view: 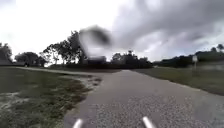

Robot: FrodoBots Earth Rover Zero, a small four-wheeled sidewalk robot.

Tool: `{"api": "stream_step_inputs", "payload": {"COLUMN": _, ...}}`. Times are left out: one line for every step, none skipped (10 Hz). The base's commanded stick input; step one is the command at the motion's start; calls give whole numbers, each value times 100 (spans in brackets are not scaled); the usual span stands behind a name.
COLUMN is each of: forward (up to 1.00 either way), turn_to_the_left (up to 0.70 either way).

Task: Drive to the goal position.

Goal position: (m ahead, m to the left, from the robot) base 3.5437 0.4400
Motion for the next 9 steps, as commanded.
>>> {"api": "stream_step_inputs", "payload": {"forward": 70, "turn_to_the_left": 0}}
{"api": "stream_step_inputs", "payload": {"forward": 70, "turn_to_the_left": 0}}
{"api": "stream_step_inputs", "payload": {"forward": 70, "turn_to_the_left": 0}}
{"api": "stream_step_inputs", "payload": {"forward": 70, "turn_to_the_left": 0}}
{"api": "stream_step_inputs", "payload": {"forward": 70, "turn_to_the_left": 0}}
{"api": "stream_step_inputs", "payload": {"forward": 70, "turn_to_the_left": 0}}
{"api": "stream_step_inputs", "payload": {"forward": 70, "turn_to_the_left": 0}}
{"api": "stream_step_inputs", "payload": {"forward": 70, "turn_to_the_left": 0}}
{"api": "stream_step_inputs", "payload": {"forward": 70, "turn_to_the_left": 0}}
